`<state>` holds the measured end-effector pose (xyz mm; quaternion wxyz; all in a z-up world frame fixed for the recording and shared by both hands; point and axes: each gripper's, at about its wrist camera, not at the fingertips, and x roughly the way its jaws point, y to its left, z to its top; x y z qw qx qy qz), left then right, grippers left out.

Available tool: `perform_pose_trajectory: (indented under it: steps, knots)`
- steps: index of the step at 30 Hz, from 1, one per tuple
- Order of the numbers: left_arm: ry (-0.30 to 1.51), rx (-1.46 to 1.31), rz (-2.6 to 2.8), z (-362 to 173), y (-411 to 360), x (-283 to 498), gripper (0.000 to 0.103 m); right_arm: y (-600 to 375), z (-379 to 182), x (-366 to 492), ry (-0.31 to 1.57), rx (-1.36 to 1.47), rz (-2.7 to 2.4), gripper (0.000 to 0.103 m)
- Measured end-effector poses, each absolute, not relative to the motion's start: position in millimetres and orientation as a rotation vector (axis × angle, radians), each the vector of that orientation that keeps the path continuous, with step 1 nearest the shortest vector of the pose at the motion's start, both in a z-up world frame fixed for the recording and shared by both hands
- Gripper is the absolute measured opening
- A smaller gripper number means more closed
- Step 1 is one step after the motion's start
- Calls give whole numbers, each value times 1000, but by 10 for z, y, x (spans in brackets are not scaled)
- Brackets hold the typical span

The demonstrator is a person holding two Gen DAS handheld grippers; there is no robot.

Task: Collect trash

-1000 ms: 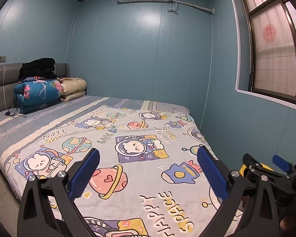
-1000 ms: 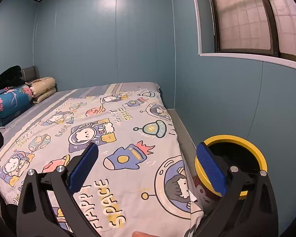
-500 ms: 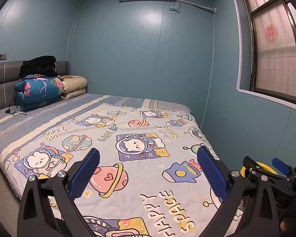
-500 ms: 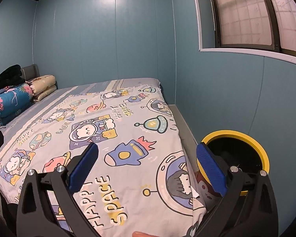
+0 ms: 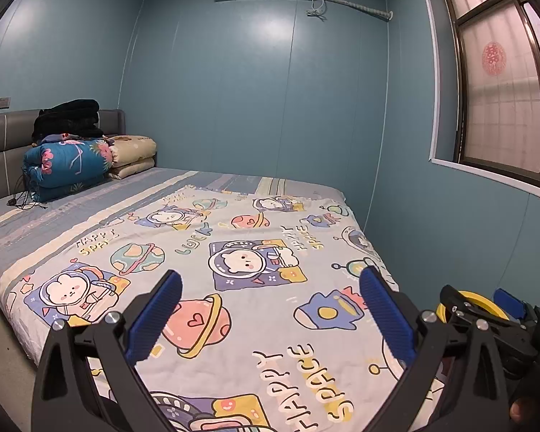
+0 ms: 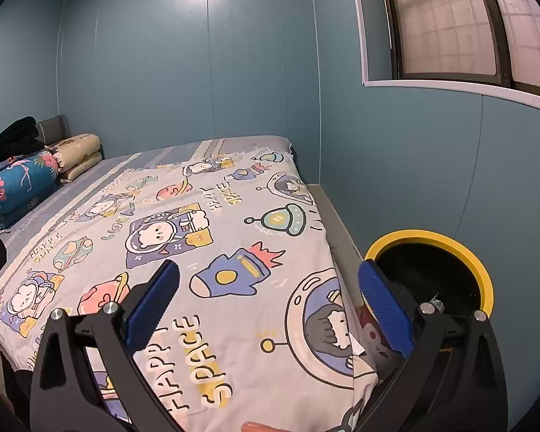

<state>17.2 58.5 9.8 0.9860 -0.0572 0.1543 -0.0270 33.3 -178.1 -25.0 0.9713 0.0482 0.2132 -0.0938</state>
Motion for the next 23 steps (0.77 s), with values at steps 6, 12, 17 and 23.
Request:
perform_pose_trajectory:
  steps: [6,12,17,23]
  knots:
    - [316,-115,-53,82,583,188,95,-1799,-286,344,442,104,-190,95]
    - [303,-108,-63,72,566,169,95,-1801,-300,352,449,109,-189,95]
    - [308,-111,-58,67,561,170,95,-1811,-306,351,452,112,-187,95]
    - [323,-115,-66,57,569,192,95,-1815,-315,353,454,113,-187,95]
